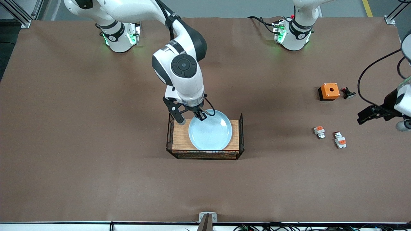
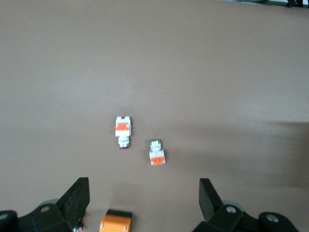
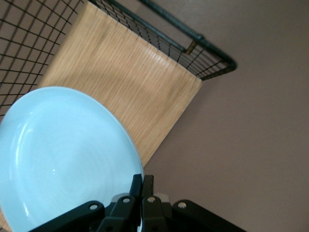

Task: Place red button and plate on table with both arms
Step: 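Lift the blue plate out of the tray with the right gripper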

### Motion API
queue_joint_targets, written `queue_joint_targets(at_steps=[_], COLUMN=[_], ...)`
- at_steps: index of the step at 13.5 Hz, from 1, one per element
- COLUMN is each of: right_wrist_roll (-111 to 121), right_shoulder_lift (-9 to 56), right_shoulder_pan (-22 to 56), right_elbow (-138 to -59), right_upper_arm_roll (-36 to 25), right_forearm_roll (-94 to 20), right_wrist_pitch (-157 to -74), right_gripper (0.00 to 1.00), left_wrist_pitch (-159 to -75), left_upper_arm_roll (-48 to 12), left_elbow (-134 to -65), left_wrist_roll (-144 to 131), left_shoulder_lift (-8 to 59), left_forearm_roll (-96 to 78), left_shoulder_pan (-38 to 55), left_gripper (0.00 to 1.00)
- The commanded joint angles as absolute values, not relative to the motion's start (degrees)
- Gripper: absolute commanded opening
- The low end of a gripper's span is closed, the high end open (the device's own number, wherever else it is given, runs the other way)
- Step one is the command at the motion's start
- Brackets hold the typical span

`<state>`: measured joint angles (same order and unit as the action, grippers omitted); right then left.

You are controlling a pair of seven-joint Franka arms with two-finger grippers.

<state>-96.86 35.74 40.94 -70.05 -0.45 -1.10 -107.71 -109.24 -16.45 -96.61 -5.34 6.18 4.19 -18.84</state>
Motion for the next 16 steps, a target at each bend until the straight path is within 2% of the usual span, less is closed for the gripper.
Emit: queue_joint_targets(at_steps=[1,4,8,12,16], right_wrist_roll=[-96.86,-94.06,-77.14,-46.93,-17.91], right_shoulder_lift=[32.80,28.32,19.80,14.77,14.85], right_shoulder_pan=[40.78,40.69,36.76,24.82,8.39], right_elbow=[-68.20,-68.20,-68.20,-68.47,-73.37], right_upper_arm_roll=[-0.61,-0.53,-1.14,-1.67,-1.85], right_forearm_roll=[-0.88,-0.97,-1.14,-0.36,-0.70], right_wrist_pitch=[-102.93,-95.74,-82.03,-73.84,-76.79], right_gripper=[0.02,0.02,0.01,0.00,0.00], left_wrist_pitch=[-101.45,-97.05,-91.15,-87.38,-86.57], left_upper_arm_roll=[-16.52,-16.52,-18.62,-21.97,-23.73], left_elbow=[-88.88,-83.95,-82.79,-82.97,-82.97], left_wrist_roll=[-5.01,-4.92,-6.06,-9.31,-10.28], left_shoulder_lift=[6.50,6.42,5.46,3.17,1.93], left_forearm_roll=[3.43,3.60,1.59,2.02,1.76], left_shoulder_pan=[-18.90,-18.98,-18.90,-18.98,-18.98], left_gripper=[1.00,1.00,1.00,1.00,1.00])
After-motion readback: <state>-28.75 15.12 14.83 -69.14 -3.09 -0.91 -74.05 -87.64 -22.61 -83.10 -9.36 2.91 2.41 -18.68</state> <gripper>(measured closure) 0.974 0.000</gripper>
